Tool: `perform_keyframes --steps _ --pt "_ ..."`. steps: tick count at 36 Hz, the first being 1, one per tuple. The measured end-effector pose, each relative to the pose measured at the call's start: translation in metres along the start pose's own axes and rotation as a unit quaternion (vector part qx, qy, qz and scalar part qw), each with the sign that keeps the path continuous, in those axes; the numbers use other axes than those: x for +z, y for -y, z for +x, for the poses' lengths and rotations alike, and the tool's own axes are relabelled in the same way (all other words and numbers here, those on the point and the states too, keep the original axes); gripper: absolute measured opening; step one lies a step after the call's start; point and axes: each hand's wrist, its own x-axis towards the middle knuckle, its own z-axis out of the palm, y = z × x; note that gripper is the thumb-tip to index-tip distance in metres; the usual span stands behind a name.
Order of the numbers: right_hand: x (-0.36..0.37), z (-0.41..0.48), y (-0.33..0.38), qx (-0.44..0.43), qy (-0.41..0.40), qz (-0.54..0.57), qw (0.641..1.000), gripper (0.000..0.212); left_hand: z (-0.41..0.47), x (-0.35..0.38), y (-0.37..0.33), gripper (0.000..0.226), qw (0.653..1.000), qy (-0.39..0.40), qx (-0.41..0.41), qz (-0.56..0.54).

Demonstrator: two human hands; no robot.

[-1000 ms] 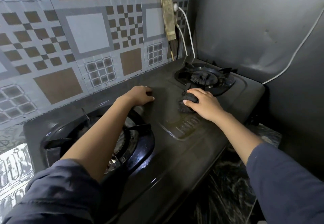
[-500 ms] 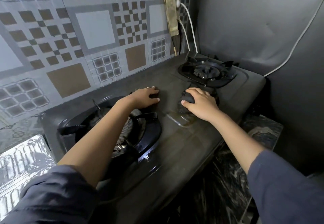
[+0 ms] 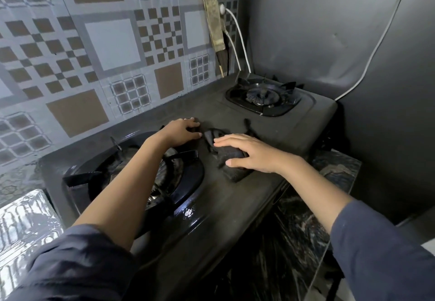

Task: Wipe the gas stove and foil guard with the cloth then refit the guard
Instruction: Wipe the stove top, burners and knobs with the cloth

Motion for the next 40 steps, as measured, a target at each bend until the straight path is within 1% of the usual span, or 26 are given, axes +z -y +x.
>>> perform_keyframes --steps 4,10,18,21,26,28,33,40 --pt "-0.007 -0.007 -0.021 0.012 -0.025 0.025 0.999 0.049 0.0 0.001 -0.006 0.052 1.0 -0.025 -0.014 -0.01" --pt "-0.025 0.002 -0.039 0.067 -0.06 0.015 0.996 0.045 -0.001 0.004 -0.013 0.049 0.998 -0.054 -0.026 -0.022" --pt "-0.031 0.008 -0.052 0.191 -0.157 0.044 0.968 0.05 -0.002 0.004 -0.017 0.047 0.997 -0.056 -0.031 -0.043" --pt "-0.029 0.001 -0.052 0.225 -0.188 0.024 0.956 0.051 -0.003 0.004 -0.018 0.045 0.997 -0.056 -0.029 -0.049" --pt "-0.017 -0.014 -0.042 0.268 -0.216 -0.063 0.937 0.052 -0.005 0.007 -0.019 0.043 0.997 -0.055 -0.021 -0.057" --pt "-0.01 -0.018 -0.038 0.273 -0.225 -0.078 0.932 0.053 -0.006 0.008 -0.019 0.044 0.997 -0.057 -0.022 -0.056" --pt "0.001 -0.022 -0.024 0.256 -0.214 -0.099 0.937 0.052 -0.008 0.009 -0.02 0.044 0.998 -0.051 -0.023 -0.043" --pt "0.015 -0.017 0.007 0.19 -0.185 -0.106 0.958 0.048 -0.012 0.008 -0.023 0.043 0.999 -0.043 -0.021 -0.026"
